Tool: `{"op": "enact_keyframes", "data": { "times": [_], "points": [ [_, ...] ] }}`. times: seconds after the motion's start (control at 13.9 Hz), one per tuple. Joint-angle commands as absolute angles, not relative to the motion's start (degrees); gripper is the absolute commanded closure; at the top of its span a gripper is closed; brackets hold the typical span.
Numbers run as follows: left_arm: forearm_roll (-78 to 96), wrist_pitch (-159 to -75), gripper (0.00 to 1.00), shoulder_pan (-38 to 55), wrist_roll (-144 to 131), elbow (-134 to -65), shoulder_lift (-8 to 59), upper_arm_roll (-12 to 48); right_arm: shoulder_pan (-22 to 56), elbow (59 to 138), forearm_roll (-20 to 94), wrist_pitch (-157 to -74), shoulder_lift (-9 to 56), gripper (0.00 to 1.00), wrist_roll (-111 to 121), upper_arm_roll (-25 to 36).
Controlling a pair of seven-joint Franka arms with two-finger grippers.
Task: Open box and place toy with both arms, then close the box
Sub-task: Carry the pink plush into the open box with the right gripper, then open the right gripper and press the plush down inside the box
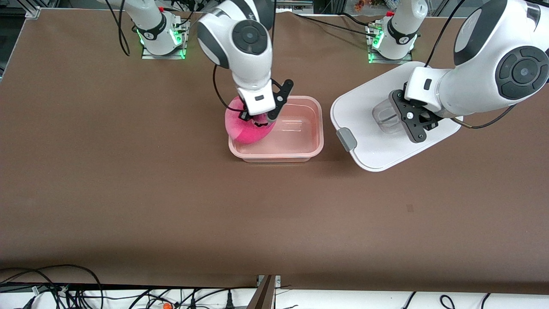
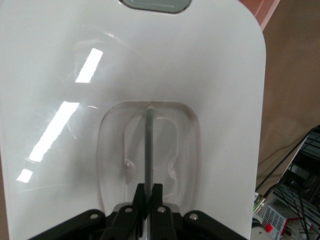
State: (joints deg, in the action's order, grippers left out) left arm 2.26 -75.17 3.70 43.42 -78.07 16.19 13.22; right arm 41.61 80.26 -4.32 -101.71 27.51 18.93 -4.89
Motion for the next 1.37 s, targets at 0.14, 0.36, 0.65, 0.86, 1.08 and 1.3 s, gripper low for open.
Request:
{"op": "enact_keyframes", "data": {
  "times": [0.14, 0.36, 0.65, 0.86, 1.08, 1.3],
  "points": [
    [1.05, -74.36, 1.0, 3.6, 44.56, -76.2, 16.79, 13.54, 42.71, 78.57, -5.89, -103.09, 31.9, 1.0, 19.25, -4.13],
    [1.05, -74.36, 1.0, 3.6, 44.65, -76.2, 16.79, 13.54, 42.71, 78.31, -6.15, -107.03, 34.71, 1.0, 19.34, -3.96],
    [1.05, -74.35, 1.0, 3.52, 44.65, -76.2, 16.79, 13.54, 43.86, 78.31, -8.96, -111.79, 38.58, 1.0, 18.2, -3.69],
    [1.05, -74.27, 1.0, 3.52, 44.65, -76.2, 16.79, 13.54, 44.38, 78.31, -10.02, -113.98, 40.16, 0.02, 17.23, -3.78],
    [1.05, -74.27, 1.0, 3.6, 44.65, -76.2, 16.79, 13.54, 45.35, 78.31, -9.93, -119.51, 40.69, 0.0, 9.44, -3.78],
    [1.05, -74.27, 1.0, 3.69, 44.65, -76.2, 16.79, 13.54, 45.53, 78.31, -9.58, -124.27, 40.61, 0.0, 4.31, -3.87]
  ]
}}
